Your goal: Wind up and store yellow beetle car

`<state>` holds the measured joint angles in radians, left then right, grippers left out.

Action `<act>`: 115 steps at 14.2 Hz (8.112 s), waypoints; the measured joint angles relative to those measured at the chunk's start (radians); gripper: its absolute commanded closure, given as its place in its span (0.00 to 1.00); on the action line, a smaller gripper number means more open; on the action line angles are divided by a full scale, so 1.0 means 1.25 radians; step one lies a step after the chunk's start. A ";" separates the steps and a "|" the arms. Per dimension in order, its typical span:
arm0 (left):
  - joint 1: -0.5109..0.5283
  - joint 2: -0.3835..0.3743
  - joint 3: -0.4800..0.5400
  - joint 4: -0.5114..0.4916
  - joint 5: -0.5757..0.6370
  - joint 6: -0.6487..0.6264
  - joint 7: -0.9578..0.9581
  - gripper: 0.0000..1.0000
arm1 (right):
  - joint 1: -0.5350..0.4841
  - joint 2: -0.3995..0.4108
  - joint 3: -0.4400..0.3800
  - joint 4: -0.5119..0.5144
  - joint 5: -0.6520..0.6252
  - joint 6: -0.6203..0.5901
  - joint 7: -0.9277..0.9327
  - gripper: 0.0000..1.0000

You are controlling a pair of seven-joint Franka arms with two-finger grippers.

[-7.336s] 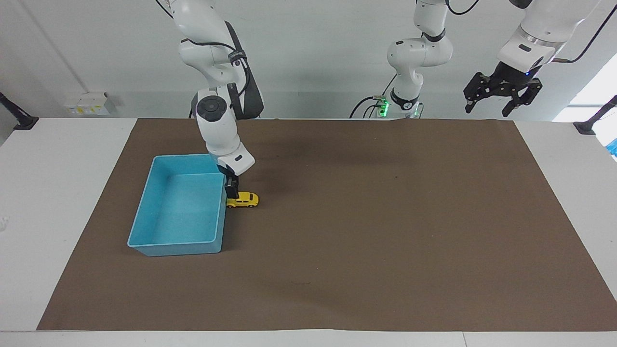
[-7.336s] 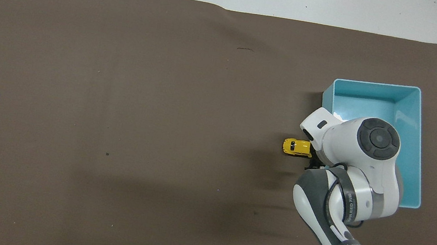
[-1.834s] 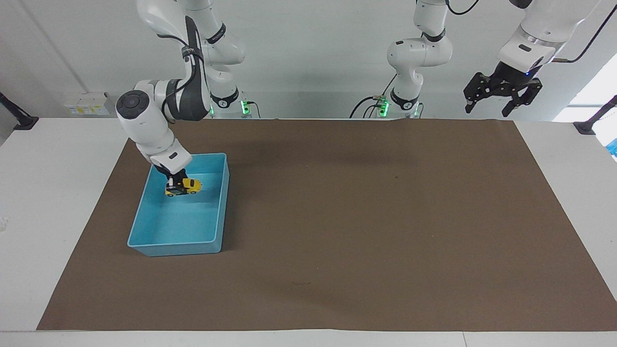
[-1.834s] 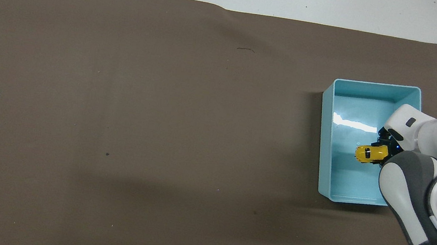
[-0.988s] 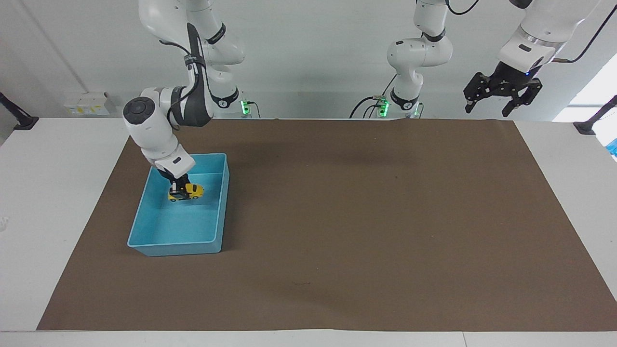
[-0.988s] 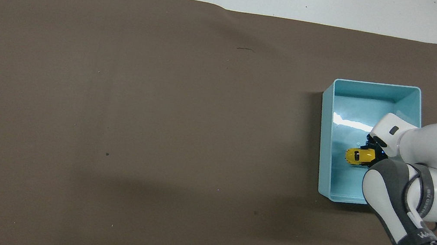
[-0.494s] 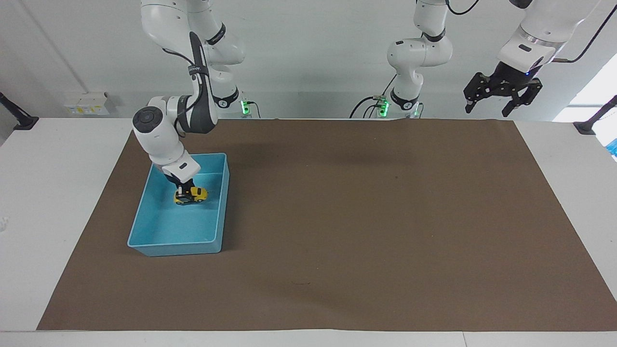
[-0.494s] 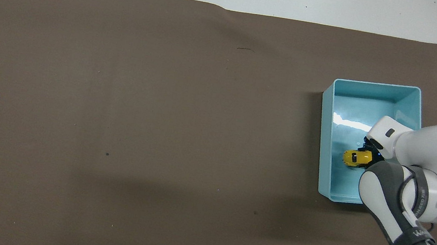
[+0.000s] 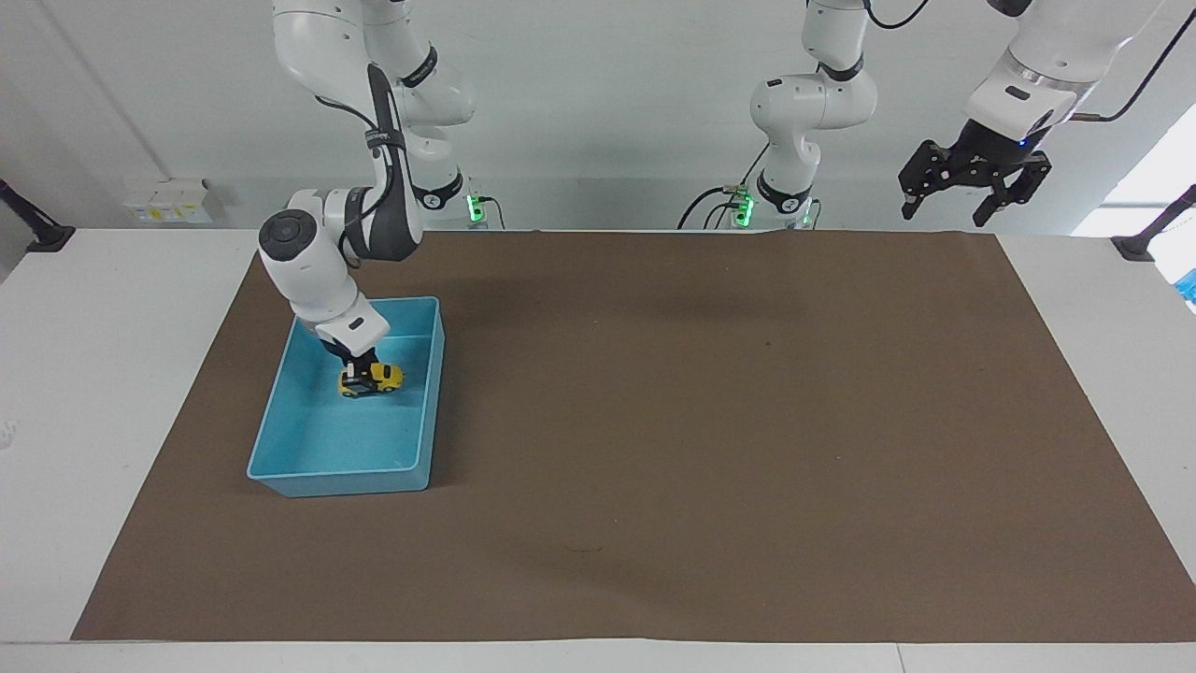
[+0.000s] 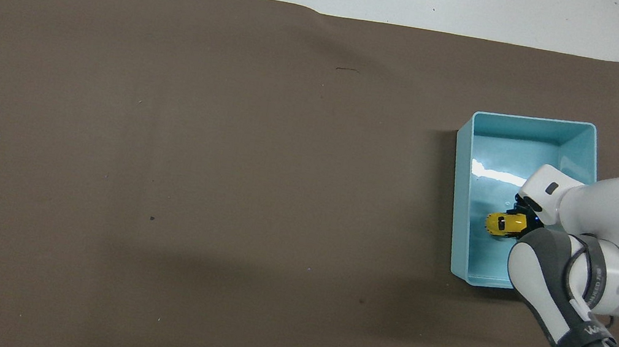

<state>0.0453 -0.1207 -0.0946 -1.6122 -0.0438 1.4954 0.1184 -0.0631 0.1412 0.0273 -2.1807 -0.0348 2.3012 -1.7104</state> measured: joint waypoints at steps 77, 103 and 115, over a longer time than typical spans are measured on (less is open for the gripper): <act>0.000 0.000 0.000 0.000 0.000 0.000 0.000 0.00 | 0.049 -0.178 -0.042 0.296 0.010 -0.315 0.330 0.00; 0.000 0.000 0.000 0.000 0.000 0.000 0.000 0.00 | 0.083 -0.154 -0.062 0.422 0.038 -0.515 1.248 0.00; 0.000 0.000 0.000 0.000 0.000 0.000 0.000 0.00 | 0.090 -0.123 -0.061 0.497 0.036 -0.555 1.318 0.00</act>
<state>0.0453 -0.1207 -0.0946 -1.6122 -0.0438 1.4954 0.1184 0.0490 -0.0128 -0.0484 -1.5599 0.0102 1.6079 -0.0632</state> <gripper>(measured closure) 0.000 0.000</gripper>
